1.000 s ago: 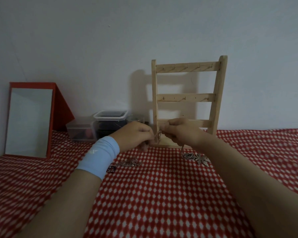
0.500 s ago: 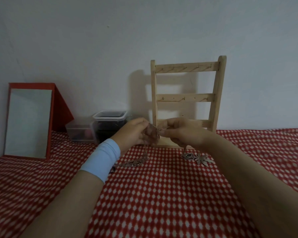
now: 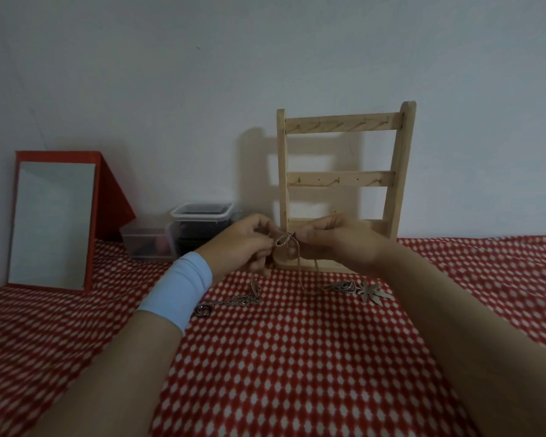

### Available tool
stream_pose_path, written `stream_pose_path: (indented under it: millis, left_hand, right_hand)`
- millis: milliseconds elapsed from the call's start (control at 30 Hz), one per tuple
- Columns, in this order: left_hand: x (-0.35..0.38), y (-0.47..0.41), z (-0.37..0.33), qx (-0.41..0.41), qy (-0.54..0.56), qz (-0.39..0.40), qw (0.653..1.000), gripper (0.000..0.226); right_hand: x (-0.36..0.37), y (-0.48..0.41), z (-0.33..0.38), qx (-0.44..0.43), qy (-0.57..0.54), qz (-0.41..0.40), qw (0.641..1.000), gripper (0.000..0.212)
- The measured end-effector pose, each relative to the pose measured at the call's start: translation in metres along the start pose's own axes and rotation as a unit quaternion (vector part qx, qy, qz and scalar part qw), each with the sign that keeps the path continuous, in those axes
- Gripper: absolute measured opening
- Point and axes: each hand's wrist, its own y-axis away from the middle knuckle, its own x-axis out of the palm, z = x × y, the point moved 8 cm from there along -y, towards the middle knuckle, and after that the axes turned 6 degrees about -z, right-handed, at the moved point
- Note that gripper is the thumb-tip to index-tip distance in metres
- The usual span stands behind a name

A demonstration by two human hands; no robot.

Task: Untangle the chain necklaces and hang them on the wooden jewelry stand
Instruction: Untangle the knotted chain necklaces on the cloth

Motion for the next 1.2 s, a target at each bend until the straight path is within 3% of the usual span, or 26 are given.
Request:
stream_pose_path:
  millis: [133, 233, 333, 433, 533, 600, 733, 867, 1033, 1200]
  left_hand:
    - [-0.005, 0.0, -0.007, 0.041, -0.049, -0.025, 0.998, 0.022]
    - [-0.004, 0.001, -0.01, 0.051, -0.08, -0.03, 0.995, 0.02]
    - [-0.007, 0.003, -0.019, 0.084, -0.102, -0.085, 0.988, 0.021]
    - [-0.006, 0.004, -0.027, 0.118, -0.09, -0.093, 0.984, 0.004]
    - [-0.01, 0.002, -0.025, 0.119, -0.157, -0.11, 0.974, 0.017]
    - [-0.012, 0.002, -0.024, 0.111, -0.168, -0.108, 0.974, 0.012]
    - [-0.011, 0.002, -0.022, 0.09, -0.171, -0.07, 0.979, 0.013]
    - [-0.011, 0.003, -0.019, 0.069, -0.133, -0.059, 0.987, 0.015]
    - [-0.009, 0.001, -0.016, 0.056, -0.068, -0.066, 0.994, 0.005]
    - [-0.008, -0.001, -0.01, 0.034, -0.028, -0.076, 0.996, 0.011]
  right_hand:
    - [0.01, 0.001, 0.002, 0.0, -0.072, 0.038, 0.997, 0.031]
    - [0.011, 0.0, 0.002, -0.006, -0.039, 0.041, 0.998, 0.031]
    - [0.006, -0.001, 0.002, -0.005, -0.02, 0.006, 1.0, 0.031]
    - [0.0, -0.001, 0.004, -0.017, -0.01, -0.027, 0.999, 0.028]
    - [0.001, 0.002, 0.008, -0.021, 0.01, -0.022, 0.999, 0.032]
    - [0.001, 0.004, 0.009, -0.02, 0.02, -0.014, 0.999, 0.034]
    - [0.0, 0.003, 0.009, -0.01, 0.083, -0.025, 0.996, 0.032]
    - [-0.004, 0.001, 0.011, -0.042, 0.101, -0.061, 0.992, 0.006]
    - [-0.003, 0.002, 0.023, -0.104, 0.099, -0.085, 0.986, 0.016]
    - [-0.004, 0.005, 0.025, -0.112, 0.085, -0.093, 0.986, 0.013]
